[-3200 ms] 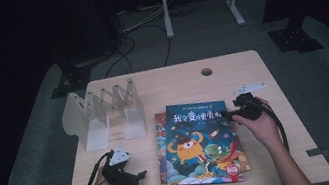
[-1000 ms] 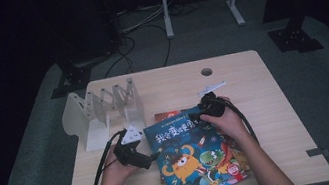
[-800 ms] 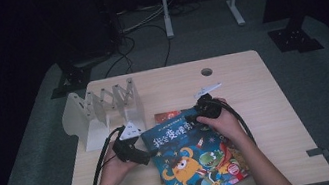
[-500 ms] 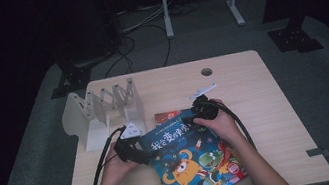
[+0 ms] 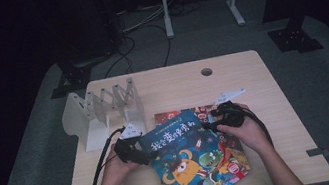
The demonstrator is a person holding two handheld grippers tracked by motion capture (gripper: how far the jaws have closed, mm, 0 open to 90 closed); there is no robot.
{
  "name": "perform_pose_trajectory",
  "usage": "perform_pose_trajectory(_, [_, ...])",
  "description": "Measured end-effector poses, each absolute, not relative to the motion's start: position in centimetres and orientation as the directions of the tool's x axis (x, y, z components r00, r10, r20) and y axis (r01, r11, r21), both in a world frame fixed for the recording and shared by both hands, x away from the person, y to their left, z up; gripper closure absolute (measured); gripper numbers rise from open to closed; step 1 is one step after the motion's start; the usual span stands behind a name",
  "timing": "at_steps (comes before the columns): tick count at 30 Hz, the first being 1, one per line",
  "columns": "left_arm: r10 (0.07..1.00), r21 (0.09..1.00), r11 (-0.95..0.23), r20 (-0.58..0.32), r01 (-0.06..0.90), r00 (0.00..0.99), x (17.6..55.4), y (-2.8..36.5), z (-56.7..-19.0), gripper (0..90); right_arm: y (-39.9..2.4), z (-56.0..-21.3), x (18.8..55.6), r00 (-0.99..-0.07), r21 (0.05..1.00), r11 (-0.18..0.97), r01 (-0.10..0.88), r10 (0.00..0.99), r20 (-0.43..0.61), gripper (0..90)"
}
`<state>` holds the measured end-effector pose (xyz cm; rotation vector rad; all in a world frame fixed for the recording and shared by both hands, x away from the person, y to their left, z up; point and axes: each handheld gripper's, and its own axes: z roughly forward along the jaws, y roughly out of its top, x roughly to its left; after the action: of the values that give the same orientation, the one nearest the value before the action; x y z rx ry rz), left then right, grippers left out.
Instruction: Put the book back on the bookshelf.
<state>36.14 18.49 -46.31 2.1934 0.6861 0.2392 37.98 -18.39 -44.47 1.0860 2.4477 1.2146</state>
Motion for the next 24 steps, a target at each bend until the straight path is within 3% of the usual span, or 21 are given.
perform_pose_trajectory(24, [0.549, 0.743, -0.532, -0.062, 0.406, 0.833, 36.3, 18.5, -46.2, 0.0, -26.2, -45.5, 27.8, -0.723, 0.773, 0.399, 0.492, 0.682, 0.108, 26.4])
